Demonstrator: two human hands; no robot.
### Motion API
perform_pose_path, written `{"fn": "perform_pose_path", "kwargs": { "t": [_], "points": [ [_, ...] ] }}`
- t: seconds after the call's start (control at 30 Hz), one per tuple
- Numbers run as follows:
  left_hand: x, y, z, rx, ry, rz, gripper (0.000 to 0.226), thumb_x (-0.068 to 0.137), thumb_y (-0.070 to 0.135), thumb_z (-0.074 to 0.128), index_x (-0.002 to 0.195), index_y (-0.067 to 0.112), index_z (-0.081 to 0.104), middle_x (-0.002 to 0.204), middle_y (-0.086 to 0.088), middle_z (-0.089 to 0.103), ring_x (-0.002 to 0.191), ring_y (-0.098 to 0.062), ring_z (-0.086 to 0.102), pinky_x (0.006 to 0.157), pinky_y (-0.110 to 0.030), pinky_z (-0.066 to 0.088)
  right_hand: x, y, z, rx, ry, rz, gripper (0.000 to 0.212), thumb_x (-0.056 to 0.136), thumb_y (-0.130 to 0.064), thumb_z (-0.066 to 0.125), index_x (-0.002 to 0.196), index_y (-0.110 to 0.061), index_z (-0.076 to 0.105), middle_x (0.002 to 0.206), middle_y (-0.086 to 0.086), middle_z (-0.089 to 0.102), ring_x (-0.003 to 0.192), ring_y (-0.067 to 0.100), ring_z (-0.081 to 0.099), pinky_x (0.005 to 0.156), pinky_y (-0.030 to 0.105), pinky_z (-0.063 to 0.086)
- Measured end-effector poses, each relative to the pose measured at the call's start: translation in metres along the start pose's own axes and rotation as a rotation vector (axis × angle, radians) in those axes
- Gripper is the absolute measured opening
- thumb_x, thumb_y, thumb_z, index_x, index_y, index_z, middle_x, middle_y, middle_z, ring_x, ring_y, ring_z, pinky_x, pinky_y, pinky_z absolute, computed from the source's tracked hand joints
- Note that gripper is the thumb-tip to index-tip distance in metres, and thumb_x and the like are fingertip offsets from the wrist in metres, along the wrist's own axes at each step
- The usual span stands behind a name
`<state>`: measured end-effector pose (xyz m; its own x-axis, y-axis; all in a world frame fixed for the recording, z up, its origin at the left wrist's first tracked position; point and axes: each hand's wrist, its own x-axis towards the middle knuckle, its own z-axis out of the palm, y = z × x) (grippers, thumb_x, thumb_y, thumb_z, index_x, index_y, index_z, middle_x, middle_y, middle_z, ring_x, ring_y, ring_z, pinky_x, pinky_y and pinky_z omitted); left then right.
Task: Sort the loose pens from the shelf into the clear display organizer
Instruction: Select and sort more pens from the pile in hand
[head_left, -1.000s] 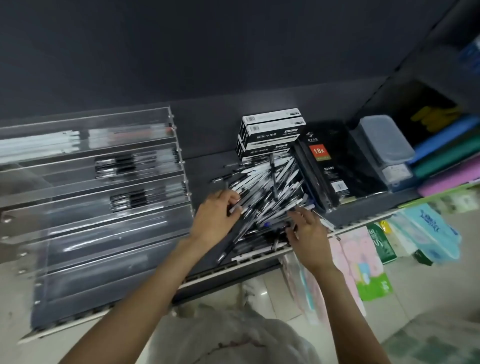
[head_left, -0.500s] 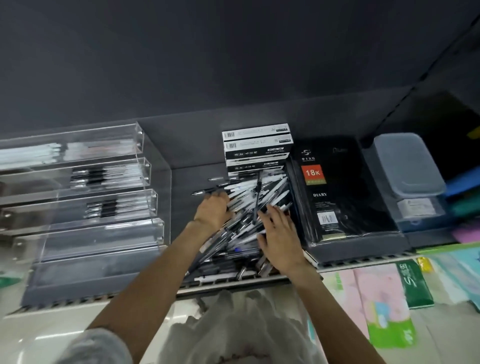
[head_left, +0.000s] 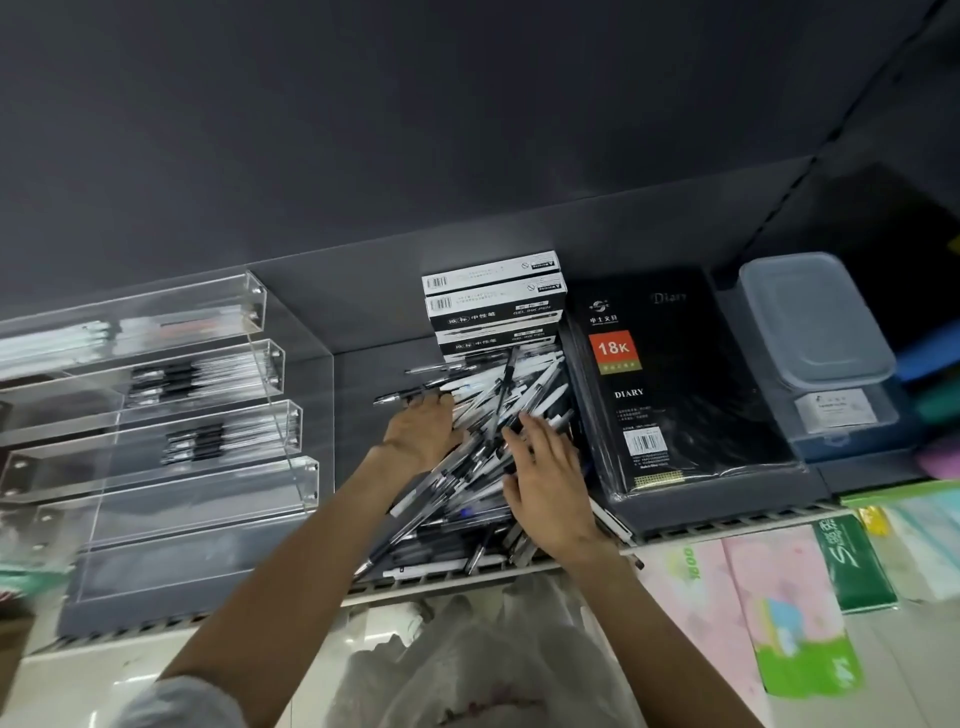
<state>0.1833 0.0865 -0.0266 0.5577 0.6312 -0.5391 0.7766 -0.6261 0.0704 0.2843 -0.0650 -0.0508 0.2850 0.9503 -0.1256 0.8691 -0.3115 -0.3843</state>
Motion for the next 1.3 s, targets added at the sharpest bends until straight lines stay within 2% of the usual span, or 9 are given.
{"fn": "perform_pose_path", "kwargs": {
  "t": [0.1, 0.17, 0.33, 0.57, 0.87, 0.97, 1.07, 1.17, 1.3],
  "points": [
    [-0.008, -0.003, -0.006, -0.035, 0.014, 0.049, 0.035, 0.102, 0.034, 0.035, 0.121, 0.005, 0.04, 0.12, -0.017, 0.057, 0.105, -0.032, 0.058, 0.082, -0.036, 0.042, 0.012, 0.0, -0.004, -0.013, 0.238, -0.118, 0.044, 0.081, -0.015, 0.068, 0.123, -0.012, 0.059, 0.128, 0.009, 0.058, 0.124, 0.027, 0.05, 0.105, 0.046, 0.04],
    [-0.012, -0.004, -0.009, -0.028, 0.05, 0.068, 0.032, 0.102, 0.032, 0.033, 0.116, 0.005, 0.04, 0.114, -0.019, 0.06, 0.102, -0.035, 0.059, 0.08, -0.038, 0.042, 0.035, -0.004, -0.015, -0.058, 0.276, -0.228, 0.047, 0.079, -0.013, 0.07, 0.125, -0.013, 0.058, 0.127, 0.008, 0.059, 0.123, 0.026, 0.051, 0.106, 0.044, 0.037],
    [-0.019, 0.0, -0.01, 0.08, 0.116, 0.1, 0.022, 0.101, 0.021, 0.037, 0.115, 0.005, 0.041, 0.107, -0.016, 0.063, 0.097, -0.034, 0.063, 0.077, -0.04, 0.048, 0.085, -0.012, -0.028, -0.227, -0.041, -0.364, 0.054, 0.089, -0.025, 0.061, 0.137, -0.01, 0.042, 0.15, 0.011, 0.032, 0.143, 0.027, 0.018, 0.117, 0.044, 0.011],
    [-0.032, -0.003, -0.024, 0.248, 0.202, 0.119, 0.028, 0.103, 0.029, 0.031, 0.117, 0.007, 0.041, 0.108, -0.012, 0.065, 0.096, -0.032, 0.065, 0.072, -0.038, 0.049, 0.095, -0.01, -0.036, -0.241, 0.062, -0.493, 0.033, 0.078, -0.021, 0.072, 0.106, -0.006, 0.064, 0.113, 0.01, 0.065, 0.118, 0.029, 0.051, 0.108, 0.045, 0.033],
    [-0.069, -0.03, -0.019, 0.007, 0.214, -0.021, 0.039, 0.102, 0.037, 0.032, 0.129, 0.01, 0.041, 0.109, -0.015, 0.066, 0.1, -0.037, 0.063, 0.078, -0.041, 0.047, 0.093, -0.044, -0.042, -0.257, 0.084, -0.702, 0.035, 0.082, -0.026, 0.068, 0.113, -0.011, 0.061, 0.117, 0.008, 0.062, 0.119, 0.027, 0.049, 0.109, 0.045, 0.03],
    [-0.08, -0.037, -0.014, -0.324, 0.209, -0.107, 0.03, 0.101, 0.036, 0.036, 0.106, 0.009, 0.049, 0.083, -0.012, 0.064, 0.081, -0.036, 0.062, 0.068, -0.037, 0.044, 0.092, -0.056, -0.042, -0.157, 0.089, -0.661, 0.048, 0.081, -0.023, 0.071, 0.125, -0.014, 0.056, 0.135, 0.011, 0.051, 0.13, 0.03, 0.04, 0.113, 0.049, 0.025],
    [-0.09, -0.037, -0.01, -0.62, 0.192, -0.179, 0.031, 0.1, 0.035, 0.041, 0.072, 0.02, 0.039, 0.064, 0.003, 0.047, 0.061, -0.018, 0.047, 0.056, -0.031, 0.032, 0.085, -0.055, -0.042, -0.08, 0.001, -0.568, 0.063, 0.091, -0.028, 0.059, 0.146, -0.027, 0.03, 0.155, 0.012, 0.022, 0.143, 0.03, 0.016, 0.118, 0.049, 0.011],
    [-0.098, -0.03, -0.003, -1.097, 0.1, -0.209, 0.029, 0.099, 0.032, 0.046, 0.075, 0.016, 0.046, 0.063, 0.004, 0.043, 0.048, -0.006, 0.038, 0.045, -0.018, 0.03, 0.075, -0.056, -0.039, 0.085, -0.028, -0.502, 0.069, 0.091, -0.019, 0.057, 0.148, -0.033, 0.021, 0.157, 0.009, 0.015, 0.145, 0.025, 0.009, 0.118, 0.046, 0.015],
    [-0.105, -0.018, 0.002, -1.59, 0.108, -0.103, 0.019, 0.099, 0.025, 0.045, 0.094, 0.008, 0.053, 0.065, 0.003, 0.038, 0.046, -0.003, 0.031, 0.039, -0.014, 0.025, 0.055, -0.069, -0.046, 0.625, 0.21, -0.227, 0.079, 0.083, 0.002, 0.059, 0.148, -0.025, 0.023, 0.157, 0.0, 0.013, 0.144, 0.013, 0.009, 0.111, 0.01, 0.015]
  ]
}}
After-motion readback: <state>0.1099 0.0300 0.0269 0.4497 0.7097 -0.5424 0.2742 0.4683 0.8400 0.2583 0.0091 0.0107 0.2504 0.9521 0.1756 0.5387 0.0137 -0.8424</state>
